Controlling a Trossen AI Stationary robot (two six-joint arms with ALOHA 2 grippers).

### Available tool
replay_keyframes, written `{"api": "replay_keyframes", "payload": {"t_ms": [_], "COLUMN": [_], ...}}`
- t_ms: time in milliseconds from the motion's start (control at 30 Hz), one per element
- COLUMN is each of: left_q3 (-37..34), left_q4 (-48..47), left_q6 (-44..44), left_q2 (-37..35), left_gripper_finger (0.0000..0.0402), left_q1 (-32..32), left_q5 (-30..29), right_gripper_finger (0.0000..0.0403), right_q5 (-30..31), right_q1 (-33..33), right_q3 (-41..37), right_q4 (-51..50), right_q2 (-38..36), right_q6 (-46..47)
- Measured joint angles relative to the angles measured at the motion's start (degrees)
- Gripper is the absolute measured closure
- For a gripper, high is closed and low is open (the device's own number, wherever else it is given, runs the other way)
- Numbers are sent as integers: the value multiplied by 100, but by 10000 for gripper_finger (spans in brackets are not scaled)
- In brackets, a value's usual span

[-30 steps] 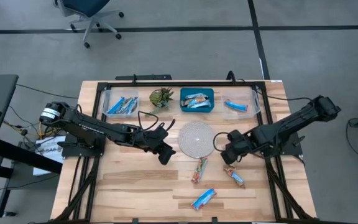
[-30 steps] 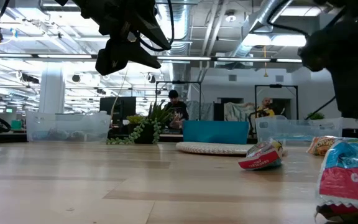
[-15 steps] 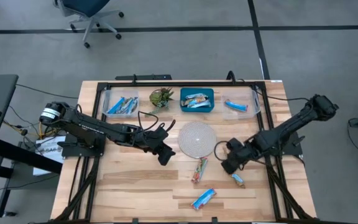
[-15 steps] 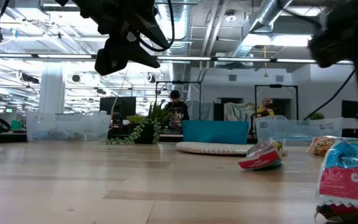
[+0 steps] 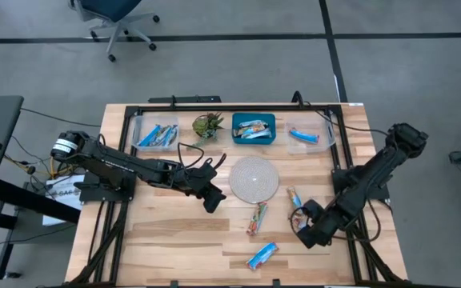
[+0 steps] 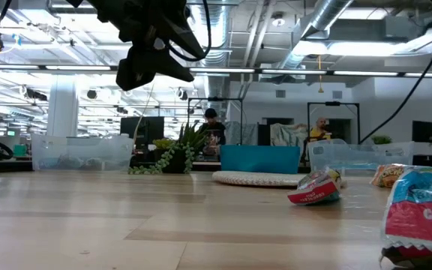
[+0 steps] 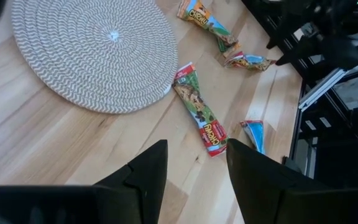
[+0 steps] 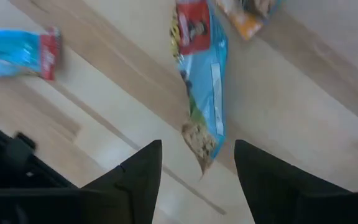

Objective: Pick and place Granola Bars by type
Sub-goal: Put the red granola bar into the right transparent bin

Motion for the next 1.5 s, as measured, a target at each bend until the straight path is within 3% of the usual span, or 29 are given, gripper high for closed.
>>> {"api": "replay_keyframes", "payload": {"t_ms": [533, 933, 1233, 1500], "left_q3": [0, 0, 0, 0], "left_q4": [28, 45, 413, 677], "left_q6": [7, 2, -311, -313], "left_q2": [0, 0, 0, 2], "left_gripper_finger": [244, 244, 241, 220], "left_q1": [0, 0, 2, 118], "left_q5": [-6, -10, -82, -86], "right_gripper_finger": [226, 345, 354, 355], "right_q5": [-411, -427, 26, 421], "right_q1": [-330, -384, -657, -1185], "right_q3": [-2, -4, -4, -2], "right_q4": [579, 1046, 2322, 2824], "right_q2": [1136, 1111, 1111, 956], "right_q6": [-713, -893, -994, -1414]}}
